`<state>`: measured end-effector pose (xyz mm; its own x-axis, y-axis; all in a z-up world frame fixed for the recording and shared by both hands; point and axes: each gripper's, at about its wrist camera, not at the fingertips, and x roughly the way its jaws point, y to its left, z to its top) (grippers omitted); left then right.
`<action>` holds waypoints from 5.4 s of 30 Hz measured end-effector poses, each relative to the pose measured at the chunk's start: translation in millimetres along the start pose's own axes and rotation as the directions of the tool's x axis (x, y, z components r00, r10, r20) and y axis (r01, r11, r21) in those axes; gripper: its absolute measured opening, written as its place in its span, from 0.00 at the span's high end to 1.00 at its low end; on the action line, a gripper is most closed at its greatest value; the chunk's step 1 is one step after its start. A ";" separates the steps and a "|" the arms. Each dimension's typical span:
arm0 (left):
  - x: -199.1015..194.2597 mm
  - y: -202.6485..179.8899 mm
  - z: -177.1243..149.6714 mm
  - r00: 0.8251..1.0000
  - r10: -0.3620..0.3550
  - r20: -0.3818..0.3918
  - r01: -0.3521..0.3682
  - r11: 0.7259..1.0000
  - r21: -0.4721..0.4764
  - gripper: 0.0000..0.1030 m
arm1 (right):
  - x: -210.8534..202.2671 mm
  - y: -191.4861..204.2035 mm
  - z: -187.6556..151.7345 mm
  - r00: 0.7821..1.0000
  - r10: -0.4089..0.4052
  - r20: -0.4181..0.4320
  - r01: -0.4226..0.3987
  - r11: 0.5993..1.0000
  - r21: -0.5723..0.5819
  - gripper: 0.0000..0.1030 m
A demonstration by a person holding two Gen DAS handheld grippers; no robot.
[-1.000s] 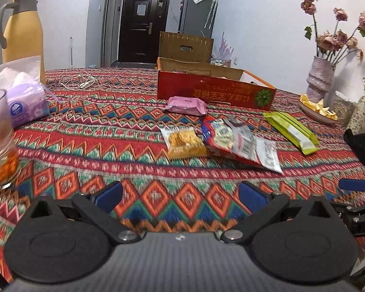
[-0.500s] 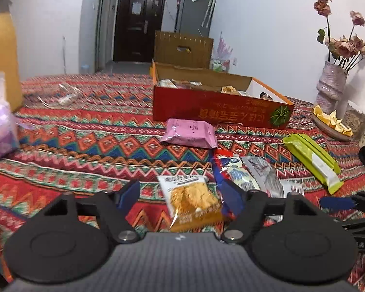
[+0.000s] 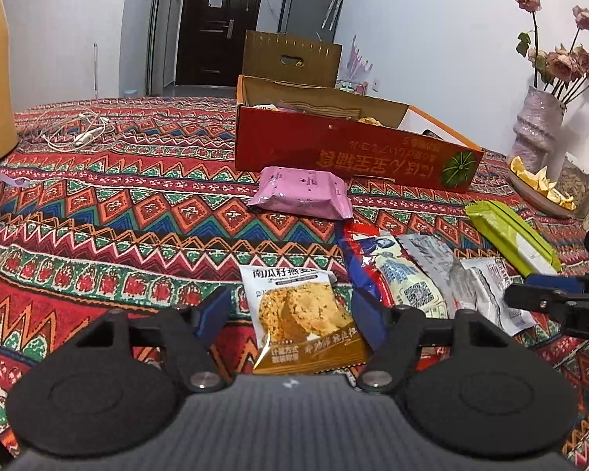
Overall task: Organize snacks
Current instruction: 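Grasp a cracker packet with the left tool while the right tool grasps a white packet, then carry both packets into the box and open both tools, then withdraw both tools from the box back toward the remaining snacks, then grasp the pink packet with the left tool while the right tool grasps the silver-red bag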
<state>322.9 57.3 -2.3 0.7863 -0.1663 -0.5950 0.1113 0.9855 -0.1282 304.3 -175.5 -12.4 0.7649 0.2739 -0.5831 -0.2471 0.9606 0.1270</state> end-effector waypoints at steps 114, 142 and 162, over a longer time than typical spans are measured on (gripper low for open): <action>-154.7 -80.2 15.7 0.978 -0.016 0.207 -0.008 0.993 0.114 0.00 | -132.5 -18.7 33.6 0.975 -0.035 0.222 0.079 0.978 -0.194 0.07; -156.1 -52.9 -67.2 0.997 0.035 0.074 -0.032 0.999 -0.042 0.00 | -147.0 13.5 -65.9 0.995 -0.021 0.102 0.033 0.992 -0.120 0.05; -81.8 42.1 -35.4 0.996 0.083 -0.021 -0.084 0.991 -0.101 0.00 | 42.3 87.0 22.8 0.997 0.053 -0.061 -0.059 0.993 -0.100 0.08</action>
<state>241.8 111.1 12.8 0.7800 -0.0849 -0.6200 -0.0172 0.9875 -0.1569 328.7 -79.3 -7.7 0.7132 0.3209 -0.6232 -0.3498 0.9334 0.0804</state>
